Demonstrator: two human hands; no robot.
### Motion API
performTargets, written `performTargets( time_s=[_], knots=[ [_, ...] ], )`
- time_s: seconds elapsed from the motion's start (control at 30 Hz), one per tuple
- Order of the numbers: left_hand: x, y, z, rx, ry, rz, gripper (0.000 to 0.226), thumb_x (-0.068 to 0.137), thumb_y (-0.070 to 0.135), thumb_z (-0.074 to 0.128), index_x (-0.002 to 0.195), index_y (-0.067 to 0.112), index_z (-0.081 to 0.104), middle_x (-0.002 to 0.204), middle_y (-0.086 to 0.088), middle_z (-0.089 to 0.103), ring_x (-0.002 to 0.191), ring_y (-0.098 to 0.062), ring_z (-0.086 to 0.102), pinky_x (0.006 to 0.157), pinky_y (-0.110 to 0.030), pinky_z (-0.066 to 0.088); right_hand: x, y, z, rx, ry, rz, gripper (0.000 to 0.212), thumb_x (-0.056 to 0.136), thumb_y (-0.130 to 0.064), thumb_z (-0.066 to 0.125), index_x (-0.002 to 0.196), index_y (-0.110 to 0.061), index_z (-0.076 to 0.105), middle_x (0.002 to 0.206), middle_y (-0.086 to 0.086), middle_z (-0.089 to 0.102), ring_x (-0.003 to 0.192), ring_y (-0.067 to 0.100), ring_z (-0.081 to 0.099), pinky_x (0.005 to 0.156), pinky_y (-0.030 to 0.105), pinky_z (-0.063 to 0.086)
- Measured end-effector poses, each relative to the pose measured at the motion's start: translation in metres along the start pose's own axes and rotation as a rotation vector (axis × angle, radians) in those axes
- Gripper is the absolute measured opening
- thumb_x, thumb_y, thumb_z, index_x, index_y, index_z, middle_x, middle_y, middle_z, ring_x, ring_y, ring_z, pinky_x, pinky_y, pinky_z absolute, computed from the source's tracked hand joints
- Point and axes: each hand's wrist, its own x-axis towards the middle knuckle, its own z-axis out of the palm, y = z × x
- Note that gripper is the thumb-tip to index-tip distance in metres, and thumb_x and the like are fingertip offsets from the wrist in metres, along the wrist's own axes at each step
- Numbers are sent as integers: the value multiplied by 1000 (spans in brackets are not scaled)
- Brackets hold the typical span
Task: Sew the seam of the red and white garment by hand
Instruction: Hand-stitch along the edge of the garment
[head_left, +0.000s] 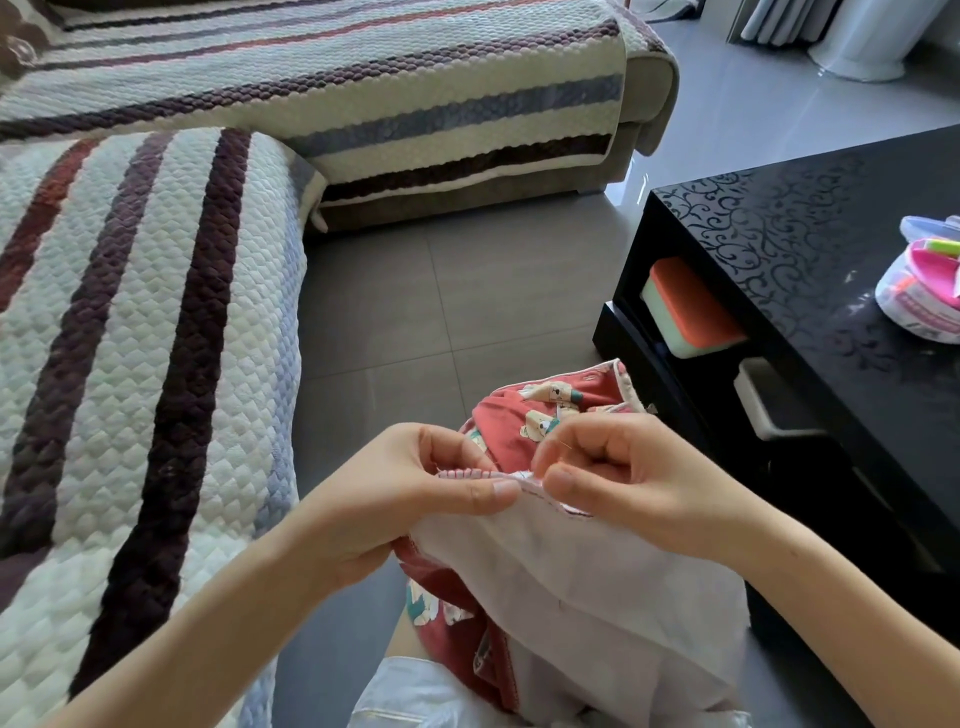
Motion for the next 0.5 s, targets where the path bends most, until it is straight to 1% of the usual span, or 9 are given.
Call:
performTargets(
  time_s=[0.07,0.1,0.17,0.23,0.3,0.33,0.4,0.47,0.5],
  knots=[
    [0,1,2,10,11,21,12,64,10,78,61,8,67,51,1,57,40,-3,50,38,-10,36,-1,0,4,-29,-3,-24,35,77,-51,68,80,-16,68,55,-8,38,52,2,35,50,19,30],
    [0,2,2,14,8,28,11,66,8,77,61,7,67,50,2,57,39,-2,50,37,-10,35,-1,-1,5,-50,17,-32,36,77,-50,69,77,-14,68,54,-8,35,50,2,33,48,19,28],
    [0,3,2,12,-5,36,9,68,8,75,64,5,67,49,3,57,38,-2,50,36,-10,35,0,-2,4,-43,40,-14,26,78,-34,72,69,-11,65,52,-8,37,47,3,35,46,18,30],
    [-1,4,2,4,-27,36,8,70,10,72,68,3,68,50,2,57,38,-2,49,35,-11,34,-1,-3,1,50,27,30,18,78,-22,71,68,-9,63,54,3,43,46,7,42,46,18,36],
    [-3,4,1,24,-41,45,7,76,8,69,72,2,69,49,3,57,37,-1,47,34,-11,32,-2,-2,-3,91,16,43,18,78,-18,70,69,-5,62,56,14,44,47,11,44,47,19,39],
    [-3,4,1,43,-44,54,6,78,6,68,73,2,69,49,4,57,37,0,47,34,-11,32,-3,-2,-4,81,15,41,19,78,-19,70,70,-4,62,56,17,43,48,12,43,48,21,39],
    [-3,3,2,69,-54,73,6,80,5,67,75,3,70,50,6,58,38,1,48,36,-10,33,-3,-2,-4,43,5,22,22,82,-25,67,77,-4,63,59,18,43,52,16,42,51,26,38],
    [-3,3,2,83,-73,91,6,82,5,66,78,2,70,52,7,59,41,1,50,38,-9,35,-4,-1,-3,48,-19,14,29,87,-33,60,87,-5,60,64,16,47,58,22,43,56,31,37],
    [-3,3,1,84,-84,99,5,82,4,66,79,2,69,53,7,60,42,2,51,39,-8,36,-5,-1,-3,50,-16,22,30,89,-34,55,88,-5,58,66,13,48,61,21,43,59,31,37]
  ],
)
